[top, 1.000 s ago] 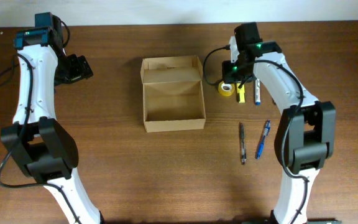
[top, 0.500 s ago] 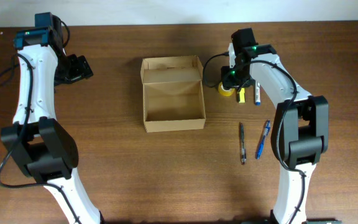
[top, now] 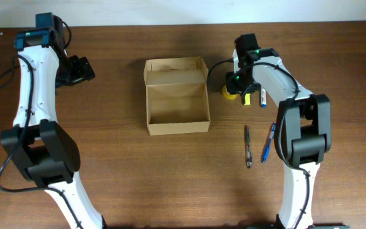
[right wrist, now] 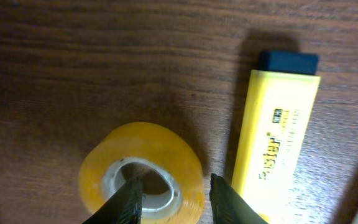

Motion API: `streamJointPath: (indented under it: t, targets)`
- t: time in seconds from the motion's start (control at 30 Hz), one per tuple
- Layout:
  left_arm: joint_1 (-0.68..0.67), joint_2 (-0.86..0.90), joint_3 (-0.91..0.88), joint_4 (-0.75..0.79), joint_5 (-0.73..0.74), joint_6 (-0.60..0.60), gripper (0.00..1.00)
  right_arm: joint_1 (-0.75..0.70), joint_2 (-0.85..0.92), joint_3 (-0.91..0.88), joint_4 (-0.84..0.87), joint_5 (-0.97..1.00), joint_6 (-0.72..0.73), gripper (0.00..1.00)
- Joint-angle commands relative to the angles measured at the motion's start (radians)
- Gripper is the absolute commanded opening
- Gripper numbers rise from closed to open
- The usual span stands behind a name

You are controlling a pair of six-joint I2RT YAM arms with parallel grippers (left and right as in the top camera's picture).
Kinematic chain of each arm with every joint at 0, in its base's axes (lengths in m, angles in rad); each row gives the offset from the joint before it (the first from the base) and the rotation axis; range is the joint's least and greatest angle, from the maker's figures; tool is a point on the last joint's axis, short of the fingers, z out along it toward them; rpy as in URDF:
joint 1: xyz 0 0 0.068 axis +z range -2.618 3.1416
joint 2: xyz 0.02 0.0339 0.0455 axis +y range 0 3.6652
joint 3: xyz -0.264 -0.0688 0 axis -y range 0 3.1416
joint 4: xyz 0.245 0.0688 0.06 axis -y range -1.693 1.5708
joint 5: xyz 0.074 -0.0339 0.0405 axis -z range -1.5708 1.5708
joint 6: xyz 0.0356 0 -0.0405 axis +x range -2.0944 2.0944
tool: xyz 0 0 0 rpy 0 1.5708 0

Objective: Pack container
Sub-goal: 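Move the right gripper over the yellow tape roll and lower, then close the right gripper inside the tape roll and lift it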

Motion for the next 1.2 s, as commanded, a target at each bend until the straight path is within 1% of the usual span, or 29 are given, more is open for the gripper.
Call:
streamJointPath:
  t: [0.0,0.1,0.17,0.2,0.33,0.4,0.43,0.47,0.97,1.1,1.17]
  targets:
    - [-0.002,-0.002,-0.005,0.002,0.01,0.011,1.0,0.0,0.012,0.017,0.001,0.02,0.007,0.35]
    - [-0.002,-0.002,-0.005,0.002,0.01,0.011,1.0,0.0,0.013,0.016,0.0,0.02,0.006,0.34]
    - [-0.002,-0.002,-0.005,0.002,0.01,0.011,1.0,0.0,0.017,0.016,0.0,0.02,0.007,0.25]
    - [-0.002,-0.002,-0.005,0.002,0.01,0.011,1.0,0.0,0.019,0.016,0.0,0.02,0.007,0.22]
    - [-0.002,-0.002,-0.005,0.002,0.01,0.011,1.0,0.0,0.025,0.005,0.011,0.031,0.007,0.22]
    - [-0.002,-0.002,-0.005,0.002,0.01,0.011,1.0,0.0,0.031,0.003,0.012,0.032,0.007,0.15]
    - [-0.002,-0.002,-0.005,0.002,0.01,0.011,1.0,0.0,0.034,0.003,0.011,0.031,0.007,0.07]
    - [-0.002,-0.002,-0.005,0.002,0.01,0.011,1.0,0.0,0.034,0.003,0.011,0.031,0.007,0.04]
    - [-0.002,-0.002,-0.005,0.002,0.01,0.011,1.0,-0.001,0.034,0.005,0.011,0.033,0.007,0.04]
    - [-0.002,-0.002,-0.005,0.002,0.01,0.011,1.0,-0.001,0.037,-0.005,0.013,0.061,0.007,0.04]
    - [-0.002,-0.002,-0.005,0.002,0.01,0.011,1.0,-0.001,0.049,-0.009,0.012,0.06,0.007,0.09]
